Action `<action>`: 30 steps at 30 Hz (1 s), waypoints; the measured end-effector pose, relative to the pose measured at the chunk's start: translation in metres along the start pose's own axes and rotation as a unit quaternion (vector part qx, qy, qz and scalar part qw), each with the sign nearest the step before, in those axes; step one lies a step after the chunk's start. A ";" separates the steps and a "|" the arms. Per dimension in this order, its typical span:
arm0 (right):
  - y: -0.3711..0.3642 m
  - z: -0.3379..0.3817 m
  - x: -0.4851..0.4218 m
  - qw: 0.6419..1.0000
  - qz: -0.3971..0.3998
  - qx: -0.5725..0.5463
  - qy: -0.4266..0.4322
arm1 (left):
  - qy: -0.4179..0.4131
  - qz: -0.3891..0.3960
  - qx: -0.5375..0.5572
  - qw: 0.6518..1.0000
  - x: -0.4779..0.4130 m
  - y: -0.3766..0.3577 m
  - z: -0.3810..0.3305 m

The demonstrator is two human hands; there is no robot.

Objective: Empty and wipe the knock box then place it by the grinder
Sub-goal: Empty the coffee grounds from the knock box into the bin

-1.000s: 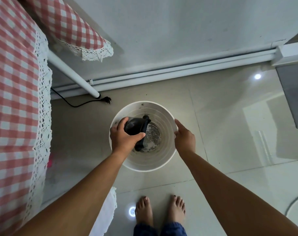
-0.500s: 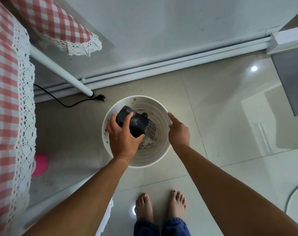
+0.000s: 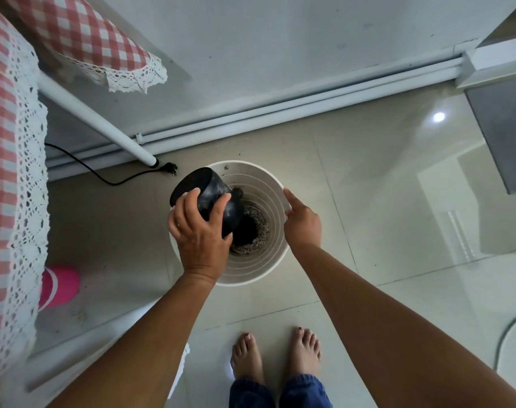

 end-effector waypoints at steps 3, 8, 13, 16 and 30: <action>0.001 0.001 0.001 1.000 0.000 0.000 0.001 | -0.018 -0.001 -0.005 1.000 0.000 -0.005 0.004; 0.001 0.003 0.001 1.000 -0.002 0.009 0.006 | -0.024 0.004 -0.010 1.000 0.001 -0.007 0.009; 0.000 0.002 0.000 1.000 0.000 0.010 0.008 | 0.029 0.030 0.032 0.999 0.000 0.000 0.005; 0.001 0.004 -0.001 1.000 0.014 0.001 0.007 | 0.155 0.101 0.135 0.973 -0.008 0.003 0.011; 0.067 0.108 0.034 0.924 0.149 -0.350 -0.035 | 0.440 0.466 0.619 0.453 -0.023 0.061 0.032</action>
Point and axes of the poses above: each hand's wrist, its own x-axis away from the middle knuckle, its own y-axis out of the back of the hand, z = x × y, the point moved 5 cm from there along -x, towards the middle knuckle, and after that the axes turned 14 degrees about y, right-handed, at the moved point
